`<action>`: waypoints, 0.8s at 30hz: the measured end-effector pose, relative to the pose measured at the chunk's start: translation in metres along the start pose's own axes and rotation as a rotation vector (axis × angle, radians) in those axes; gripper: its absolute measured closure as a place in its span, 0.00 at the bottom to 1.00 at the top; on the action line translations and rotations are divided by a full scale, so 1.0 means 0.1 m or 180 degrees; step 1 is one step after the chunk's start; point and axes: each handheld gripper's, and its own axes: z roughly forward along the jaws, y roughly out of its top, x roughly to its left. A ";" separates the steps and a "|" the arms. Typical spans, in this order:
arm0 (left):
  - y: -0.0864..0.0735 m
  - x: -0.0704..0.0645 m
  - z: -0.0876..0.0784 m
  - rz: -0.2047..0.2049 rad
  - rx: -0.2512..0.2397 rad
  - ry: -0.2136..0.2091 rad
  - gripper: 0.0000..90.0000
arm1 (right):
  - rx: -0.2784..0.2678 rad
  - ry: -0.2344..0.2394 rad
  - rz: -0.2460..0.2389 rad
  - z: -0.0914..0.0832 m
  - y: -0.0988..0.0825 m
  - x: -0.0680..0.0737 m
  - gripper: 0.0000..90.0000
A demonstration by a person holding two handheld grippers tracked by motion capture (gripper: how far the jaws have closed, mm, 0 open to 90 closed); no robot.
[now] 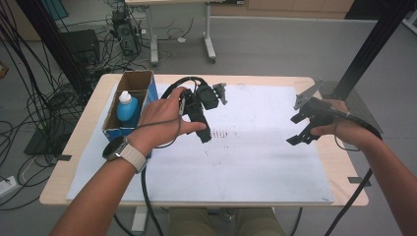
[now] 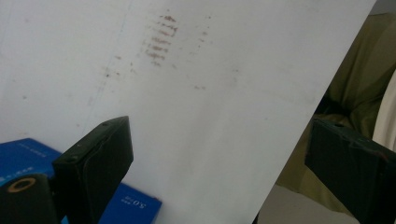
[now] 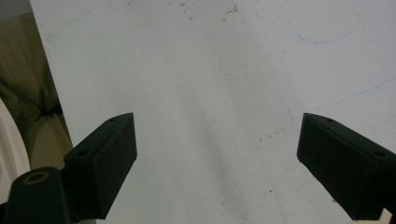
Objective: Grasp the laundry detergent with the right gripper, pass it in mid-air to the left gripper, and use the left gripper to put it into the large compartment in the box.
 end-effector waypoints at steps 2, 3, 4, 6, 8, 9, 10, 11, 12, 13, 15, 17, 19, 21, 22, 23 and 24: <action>0.01 -0.01 0.02 0.0007 -0.0006 -0.0007 0.09 | -0.0006 -0.0007 0.0009 -0.01 0.00 0.00 0.13; 0.01 -0.01 0.04 0.0003 -0.0005 -0.0031 0.09 | -0.0002 -0.0006 0.0009 -0.01 -0.01 -0.01 0.13; 0.02 -0.02 0.06 0.0022 0.0013 -0.0032 0.09 | 0.0000 -0.0018 0.0013 -0.02 -0.01 -0.01 0.13; 0.01 -0.03 0.09 0.0026 0.0011 -0.0050 0.09 | -0.0005 -0.0019 0.0013 -0.03 -0.02 -0.02 0.13; 0.01 -0.04 0.13 0.0025 0.0014 -0.0049 0.09 | -0.0005 -0.0018 0.0019 -0.03 -0.02 -0.02 0.13; 0.01 -0.04 0.14 0.0037 0.0012 -0.0055 0.09 | 0.0000 -0.0020 0.0020 -0.02 -0.03 -0.02 0.13; 0.01 -0.05 0.15 0.0024 0.0001 -0.0067 0.09 | -0.0004 -0.0017 0.0022 -0.02 -0.03 -0.02 0.13; 0.02 -0.04 0.16 0.0042 0.0012 -0.0076 0.09 | -0.0005 -0.0023 0.0029 -0.02 -0.03 -0.03 0.13; 0.02 -0.04 0.17 0.0028 0.0014 -0.0077 0.09 | -0.0007 -0.0022 0.0032 -0.02 -0.03 -0.03 0.13; 0.02 -0.04 0.19 0.0045 0.0017 -0.0070 0.09 | -0.0007 -0.0020 0.0031 -0.01 -0.04 -0.03 0.13; 0.02 -0.03 0.22 0.0020 0.0021 -0.0077 0.09 | -0.0011 -0.0008 0.0030 -0.01 -0.04 -0.02 0.13; 0.02 -0.02 0.24 0.0011 0.0018 -0.0079 0.09 | -0.0011 -0.0007 0.0035 -0.01 -0.04 -0.02 0.13; 0.02 -0.01 0.25 0.0028 0.0040 -0.0064 0.09 | -0.0004 -0.0011 0.0037 -0.01 -0.04 -0.03 0.13; 0.02 -0.01 0.24 0.0014 0.0027 -0.0074 0.09 | 0.0002 -0.0010 0.0044 0.00 -0.05 -0.03 0.13; 0.02 0.00 0.24 0.0008 0.0021 -0.0074 0.09 | 0.0000 -0.0011 0.0047 0.00 -0.05 -0.03 0.13; 0.01 0.00 0.24 -0.0002 0.0013 -0.0073 0.09 | 0.0007 -0.0010 0.0047 0.00 -0.06 -0.03 0.13; 0.01 0.01 0.24 0.0007 0.0018 -0.0073 0.09 | 0.0006 -0.0009 0.0051 0.00 -0.06 -0.03 0.13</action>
